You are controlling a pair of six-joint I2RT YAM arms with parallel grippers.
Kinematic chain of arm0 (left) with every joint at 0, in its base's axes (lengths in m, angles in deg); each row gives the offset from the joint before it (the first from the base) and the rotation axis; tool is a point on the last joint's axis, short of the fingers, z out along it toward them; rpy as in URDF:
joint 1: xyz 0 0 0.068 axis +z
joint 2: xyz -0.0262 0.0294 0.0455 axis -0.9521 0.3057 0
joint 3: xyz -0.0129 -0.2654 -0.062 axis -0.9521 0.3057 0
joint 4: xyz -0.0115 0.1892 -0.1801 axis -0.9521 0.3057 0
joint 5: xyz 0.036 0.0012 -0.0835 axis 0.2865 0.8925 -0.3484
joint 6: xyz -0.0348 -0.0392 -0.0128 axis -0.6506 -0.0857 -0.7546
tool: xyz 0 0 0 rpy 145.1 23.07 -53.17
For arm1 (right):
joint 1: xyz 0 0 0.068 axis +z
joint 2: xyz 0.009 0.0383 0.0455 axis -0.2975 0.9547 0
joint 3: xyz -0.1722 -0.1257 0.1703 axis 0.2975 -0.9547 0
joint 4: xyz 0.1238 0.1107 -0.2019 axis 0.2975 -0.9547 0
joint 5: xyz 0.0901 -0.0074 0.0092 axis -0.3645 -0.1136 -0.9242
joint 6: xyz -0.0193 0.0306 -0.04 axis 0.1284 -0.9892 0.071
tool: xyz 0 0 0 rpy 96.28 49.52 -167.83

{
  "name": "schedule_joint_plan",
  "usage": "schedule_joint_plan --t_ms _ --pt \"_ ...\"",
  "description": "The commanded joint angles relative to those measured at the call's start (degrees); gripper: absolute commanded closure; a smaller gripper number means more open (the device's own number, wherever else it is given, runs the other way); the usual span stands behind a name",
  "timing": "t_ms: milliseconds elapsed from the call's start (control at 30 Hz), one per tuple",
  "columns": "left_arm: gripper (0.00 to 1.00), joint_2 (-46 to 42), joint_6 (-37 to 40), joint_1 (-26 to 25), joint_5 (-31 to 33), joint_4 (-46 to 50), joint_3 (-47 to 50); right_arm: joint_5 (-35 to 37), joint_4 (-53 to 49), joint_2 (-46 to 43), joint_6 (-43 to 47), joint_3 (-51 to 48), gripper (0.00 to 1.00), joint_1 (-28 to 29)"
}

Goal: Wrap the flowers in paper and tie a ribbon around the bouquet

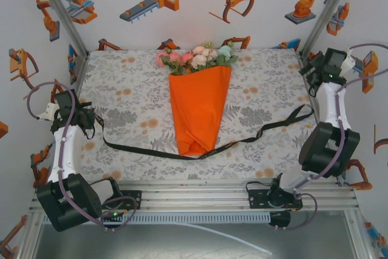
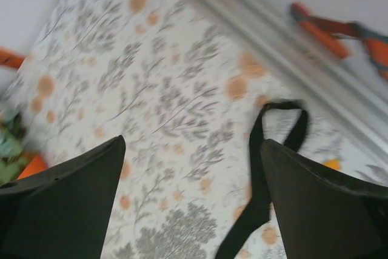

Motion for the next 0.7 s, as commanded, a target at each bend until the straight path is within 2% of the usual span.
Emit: schedule_joint_plan --t_ms 0,67,133,233,300,367,433,533,600,667 --pt "0.96 -0.9 1.2 -1.8 2.1 -0.6 -2.1 -11.2 -7.7 -2.1 -2.5 2.3 0.15 0.0" --pt "0.85 -0.9 3.6 -3.1 3.3 -0.6 -2.6 -11.3 -8.7 -5.5 -5.5 -0.6 0.16 0.1" --pt "0.71 0.2 7.5 -4.5 5.5 -0.6 -3.5 -13.6 -10.0 -8.8 -9.0 -5.4 0.2 0.9" --pt "0.46 3.3 11.7 -5.9 9.1 -0.2 -4.9 -14.6 -16.0 -11.9 -11.4 -10.5 0.22 3.9" --pt "0.36 4.2 13.7 -6.5 11.0 -0.1 -5.8 -13.5 -19.5 -12.2 -11.3 -12.2 0.21 7.1" --pt "0.3 4.1 17.1 -7.4 10.5 -1.2 -6.8 -12.6 -21.8 -11.3 -10.3 -12.4 0.21 11.3" --pt "0.27 4.2 21.3 -9.2 5.1 -3.3 -8.8 -17.5 -19.9 -8.7 -7.2 -12.1 0.21 15.9" --pt "0.26 6.0 23.4 -13.3 -8.7 -6.8 -11.6 -25.9 -13.5 -3.9 -5.7 -11.8 0.2 20.9" --pt "0.2 9.0 22.9 -17.3 -20.2 -11.5 -12.2 -29.7 -8.9 -0.4 -5.5 -11.8 0.19 23.6" --pt "0.13 13.0 23.3 -21.8 -26.2 -13.9 -13.4 -32.7 -5.9 2.6 -5.5 -12.1 0.19 25.2"
